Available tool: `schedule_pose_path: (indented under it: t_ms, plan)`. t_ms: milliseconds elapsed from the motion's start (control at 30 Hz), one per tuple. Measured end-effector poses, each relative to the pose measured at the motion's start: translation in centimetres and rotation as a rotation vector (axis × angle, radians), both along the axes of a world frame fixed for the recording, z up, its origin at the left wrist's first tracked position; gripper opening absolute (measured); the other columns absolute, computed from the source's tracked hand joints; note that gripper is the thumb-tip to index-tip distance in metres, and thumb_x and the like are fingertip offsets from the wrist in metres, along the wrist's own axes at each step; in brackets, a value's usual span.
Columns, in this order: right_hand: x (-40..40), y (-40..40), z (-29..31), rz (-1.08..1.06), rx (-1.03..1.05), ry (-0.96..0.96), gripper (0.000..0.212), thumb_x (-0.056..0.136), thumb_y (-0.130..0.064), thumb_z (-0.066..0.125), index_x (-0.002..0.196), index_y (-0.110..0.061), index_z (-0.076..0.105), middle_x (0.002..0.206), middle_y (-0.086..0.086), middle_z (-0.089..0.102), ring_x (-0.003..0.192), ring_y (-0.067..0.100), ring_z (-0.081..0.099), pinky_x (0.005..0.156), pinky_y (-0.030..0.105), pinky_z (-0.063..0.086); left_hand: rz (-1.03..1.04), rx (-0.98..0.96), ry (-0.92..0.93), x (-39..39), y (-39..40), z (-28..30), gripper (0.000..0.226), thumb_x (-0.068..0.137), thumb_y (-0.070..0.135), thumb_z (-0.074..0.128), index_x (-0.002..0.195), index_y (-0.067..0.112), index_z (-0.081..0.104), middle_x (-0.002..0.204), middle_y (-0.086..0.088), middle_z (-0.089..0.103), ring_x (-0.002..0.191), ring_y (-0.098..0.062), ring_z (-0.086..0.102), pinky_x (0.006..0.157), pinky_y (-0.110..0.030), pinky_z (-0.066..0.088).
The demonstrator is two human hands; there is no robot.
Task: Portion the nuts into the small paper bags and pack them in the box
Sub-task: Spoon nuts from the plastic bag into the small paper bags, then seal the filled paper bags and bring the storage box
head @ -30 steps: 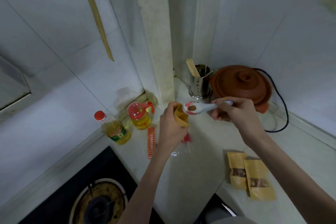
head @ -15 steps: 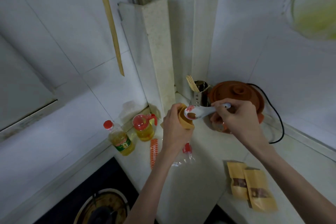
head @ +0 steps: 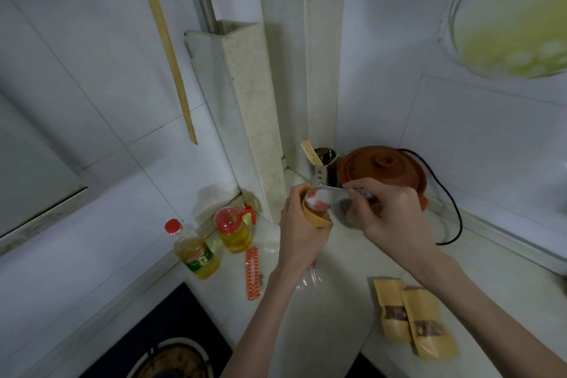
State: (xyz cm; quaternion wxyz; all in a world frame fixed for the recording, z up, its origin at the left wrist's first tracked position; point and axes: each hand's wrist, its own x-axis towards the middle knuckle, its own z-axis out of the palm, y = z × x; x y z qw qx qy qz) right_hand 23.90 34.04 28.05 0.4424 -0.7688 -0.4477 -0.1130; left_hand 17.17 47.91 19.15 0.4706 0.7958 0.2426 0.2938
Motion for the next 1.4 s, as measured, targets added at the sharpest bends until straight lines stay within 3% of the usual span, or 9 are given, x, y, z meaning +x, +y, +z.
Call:
schedule_pose_path:
  t_ms: [167, 300, 467, 733, 900, 967, 1067, 1233, 1400]
  plan:
    - [0.8, -0.1, -0.7, -0.097, 0.157, 0.364, 0.016, 0.089, -0.006, 0.06, 0.089, -0.015, 0.073, 0.07, -0.003, 0.07, 0.062, 0.003, 0.062, 0.057, 0.012, 0.045, -0.039, -0.096, -0.037, -0.2, -0.4, 0.3, 0.06, 0.071, 0.012, 0.077, 0.119, 0.034, 0.047, 0.112, 0.011, 0.061, 0.105, -0.005, 0.06, 0.079, -0.008, 0.049]
    - [1.5, -0.1, -0.8, -0.064, 0.322, 0.597, 0.017, 0.089, -0.012, 0.062, 0.082, -0.023, 0.072, 0.06, -0.004, 0.065, 0.054, 0.002, 0.056, 0.055, 0.014, 0.046, 0.016, -0.231, -0.023, -0.7, 0.2, -0.2, 0.051, 0.075, 0.012, 0.076, 0.114, 0.03, 0.049, 0.106, 0.007, 0.059, 0.095, -0.006, 0.059, 0.07, -0.008, 0.047]
    - [2.4, -0.3, -1.3, -0.037, 0.42, 0.752, 0.011, 0.089, -0.015, 0.062, 0.088, -0.012, 0.073, 0.053, -0.005, 0.057, 0.055, 0.007, 0.052, 0.059, 0.011, 0.047, 0.059, -0.29, 0.035, -2.9, 0.7, -2.2, 0.055, 0.075, 0.015, 0.075, 0.1, 0.055, 0.046, 0.096, 0.023, 0.056, 0.09, 0.003, 0.057, 0.065, -0.006, 0.045]
    - [3.0, -0.4, -4.0, -0.139, 0.312, 0.835, 0.018, 0.091, -0.023, 0.062, 0.091, -0.009, 0.074, 0.07, 0.002, 0.066, 0.062, 0.003, 0.054, 0.055, 0.012, 0.042, -0.006, -0.385, 0.102, -4.5, 0.7, -5.4, 0.059, 0.073, -0.009, 0.07, 0.113, 0.031, 0.051, 0.103, -0.003, 0.061, 0.081, 0.001, 0.065, 0.061, -0.004, 0.046]
    - [3.5, -1.2, -6.8, -0.179, 0.247, 0.869, 0.018, 0.092, -0.022, 0.06, 0.086, -0.012, 0.075, 0.061, -0.005, 0.064, 0.056, 0.002, 0.054, 0.054, 0.012, 0.043, 0.024, -0.573, 0.154, -5.3, 0.2, -8.5, 0.054, 0.076, -0.009, 0.069, 0.114, 0.025, 0.052, 0.105, 0.002, 0.064, 0.078, 0.01, 0.064, 0.061, -0.004, 0.046]
    - [3.8, -1.9, -8.3, -0.2, 0.22, 0.886, 0.021, 0.093, -0.02, 0.059, 0.087, -0.007, 0.074, 0.063, 0.003, 0.064, 0.058, 0.008, 0.055, 0.061, 0.023, 0.046, 0.05, -0.64, 0.192, -5.7, -0.1, -10.6, 0.044, 0.08, -0.006, 0.068, 0.11, 0.024, 0.056, 0.099, 0.005, 0.064, 0.076, 0.01, 0.063, 0.061, -0.006, 0.046]
    - [4.1, -3.4, -10.5, -0.242, 0.157, 0.89, 0.028, 0.094, -0.021, 0.056, 0.077, -0.004, 0.07, 0.056, 0.002, 0.058, 0.055, 0.009, 0.051, 0.063, 0.035, 0.042, 0.02, -0.719, 0.316, -6.4, -0.7, -13.8, 0.032, 0.084, 0.007, 0.07, 0.105, 0.028, 0.061, 0.103, 0.002, 0.066, 0.092, -0.008, 0.063, 0.07, -0.018, 0.048]
    - [3.9, -7.2, -13.8, -0.368, 0.09, 0.928, 0.029, 0.096, -0.026, 0.052, 0.082, -0.01, 0.072, 0.055, 0.001, 0.06, 0.054, 0.01, 0.054, 0.062, 0.033, 0.045, -0.096, -0.724, 0.423, -6.0, -2.3, -17.8, 0.035, 0.085, 0.003, 0.069, 0.112, 0.024, 0.063, 0.112, -0.008, 0.068, 0.103, -0.02, 0.065, 0.084, -0.027, 0.052]
    - [3.4, -11.7, -15.3, -0.515, 0.069, 0.937, 0.031, 0.097, -0.025, 0.051, 0.083, -0.007, 0.072, 0.056, 0.005, 0.058, 0.052, 0.011, 0.053, 0.061, 0.03, 0.045, -0.144, -0.633, 0.442, -3.0, -4.5, -18.7, 0.031, 0.083, 0.001, 0.071, 0.109, 0.017, 0.067, 0.09, 0.005, 0.07, 0.081, -0.01, 0.065, 0.069, -0.014, 0.05]
